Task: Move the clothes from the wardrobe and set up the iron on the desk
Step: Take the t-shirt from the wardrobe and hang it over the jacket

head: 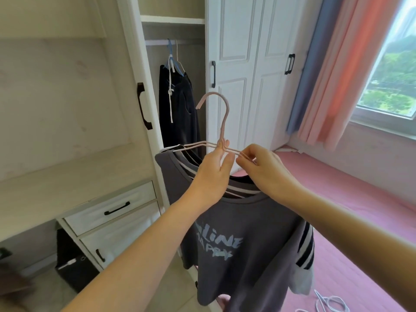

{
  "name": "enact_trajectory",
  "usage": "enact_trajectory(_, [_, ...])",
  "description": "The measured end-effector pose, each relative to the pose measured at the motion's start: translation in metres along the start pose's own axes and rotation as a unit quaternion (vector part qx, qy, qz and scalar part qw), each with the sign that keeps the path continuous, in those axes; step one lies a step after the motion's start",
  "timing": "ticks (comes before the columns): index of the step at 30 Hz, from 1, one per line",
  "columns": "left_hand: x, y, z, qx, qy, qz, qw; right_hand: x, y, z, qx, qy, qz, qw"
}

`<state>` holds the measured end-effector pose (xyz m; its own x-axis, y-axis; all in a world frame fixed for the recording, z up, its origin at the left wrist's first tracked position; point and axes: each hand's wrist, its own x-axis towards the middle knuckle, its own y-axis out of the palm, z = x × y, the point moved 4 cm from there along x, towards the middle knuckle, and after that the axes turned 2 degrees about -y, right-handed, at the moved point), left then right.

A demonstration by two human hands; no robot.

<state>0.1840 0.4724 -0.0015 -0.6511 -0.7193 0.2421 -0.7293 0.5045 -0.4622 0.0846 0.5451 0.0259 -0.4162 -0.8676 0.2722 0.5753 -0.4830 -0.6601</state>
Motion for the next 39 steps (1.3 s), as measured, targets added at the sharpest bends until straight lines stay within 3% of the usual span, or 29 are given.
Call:
enact_trajectory(8, [-0.036,-0.011,-0.004,0.143,0.04,-0.03,0.988,-0.023,-0.014,0.007,0.057,-0.025,0.025,0.998])
enact_trajectory(14, [-0.079,-0.043,-0.005,0.181,0.151,-0.183,0.954,-0.029,-0.013,0.006,0.093,-0.045,0.072,0.992])
enact_trajectory(18, [-0.113,-0.072,-0.01,0.234,0.215,-0.299,0.9,-0.031,-0.015,0.006,0.11,-0.067,0.098,0.987])
enact_trajectory(20, [-0.12,-0.083,-0.004,0.283,0.17,-0.293,0.897,-0.033,-0.013,0.008,0.117,-0.083,0.114,0.983])
enact_trajectory(24, [-0.138,-0.095,0.017,0.295,0.04,-0.228,0.927,-0.042,-0.006,0.017,0.135,-0.131,0.153,0.97])
enact_trajectory(28, [-0.17,-0.096,0.022,0.275,0.035,-0.232,0.932,-0.048,0.004,0.022,0.14,-0.173,0.182,0.958])
enact_trajectory(34, [-0.225,-0.094,0.017,0.338,0.053,-0.333,0.879,-0.054,0.026,0.045,0.103,-0.298,0.212,0.925])
enact_trajectory(39, [-0.268,-0.113,0.012,0.382,-0.003,-0.386,0.84,-0.058,0.061,0.066,0.09,-0.387,0.221,0.891])
